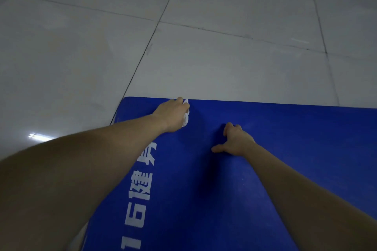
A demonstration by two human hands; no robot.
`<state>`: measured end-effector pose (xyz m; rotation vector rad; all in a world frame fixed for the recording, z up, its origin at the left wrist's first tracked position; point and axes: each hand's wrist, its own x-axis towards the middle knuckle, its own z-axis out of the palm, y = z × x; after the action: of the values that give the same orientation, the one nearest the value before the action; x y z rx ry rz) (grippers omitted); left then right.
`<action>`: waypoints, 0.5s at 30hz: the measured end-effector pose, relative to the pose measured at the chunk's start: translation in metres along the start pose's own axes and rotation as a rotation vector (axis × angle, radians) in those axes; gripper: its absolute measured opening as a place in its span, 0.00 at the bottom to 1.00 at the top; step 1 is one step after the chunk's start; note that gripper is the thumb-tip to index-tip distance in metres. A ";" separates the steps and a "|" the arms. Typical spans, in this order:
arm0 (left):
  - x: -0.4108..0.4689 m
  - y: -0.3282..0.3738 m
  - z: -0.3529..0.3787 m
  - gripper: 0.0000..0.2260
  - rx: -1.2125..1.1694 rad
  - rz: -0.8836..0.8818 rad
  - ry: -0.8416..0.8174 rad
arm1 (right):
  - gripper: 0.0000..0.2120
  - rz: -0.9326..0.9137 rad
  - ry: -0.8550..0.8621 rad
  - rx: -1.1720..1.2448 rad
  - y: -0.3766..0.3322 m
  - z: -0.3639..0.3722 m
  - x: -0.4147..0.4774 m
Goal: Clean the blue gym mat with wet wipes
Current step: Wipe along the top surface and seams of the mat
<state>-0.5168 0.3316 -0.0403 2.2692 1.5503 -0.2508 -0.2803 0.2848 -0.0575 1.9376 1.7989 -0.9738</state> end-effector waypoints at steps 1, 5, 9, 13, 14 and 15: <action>0.006 -0.002 0.005 0.07 -0.040 -0.014 0.028 | 0.42 0.008 -0.011 -0.019 -0.001 -0.002 0.004; 0.028 0.003 0.015 0.03 -0.278 -0.100 0.201 | 0.46 0.028 -0.068 -0.064 -0.003 -0.008 0.012; 0.044 0.023 0.025 0.04 -0.262 -0.037 0.319 | 0.45 0.029 -0.066 -0.076 -0.003 -0.007 0.015; 0.049 0.008 0.033 0.09 -0.025 0.003 0.241 | 0.43 0.011 -0.047 -0.064 -0.002 -0.006 0.016; 0.049 -0.001 0.032 0.14 0.014 -0.009 0.217 | 0.43 0.011 -0.042 -0.052 -0.001 -0.007 0.015; 0.045 -0.011 0.029 0.17 0.020 -0.044 0.194 | 0.42 0.012 -0.039 -0.042 0.000 -0.006 0.014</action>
<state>-0.5079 0.3621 -0.0852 2.3357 1.7007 -0.0583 -0.2792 0.2996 -0.0624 1.8890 1.7696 -0.9558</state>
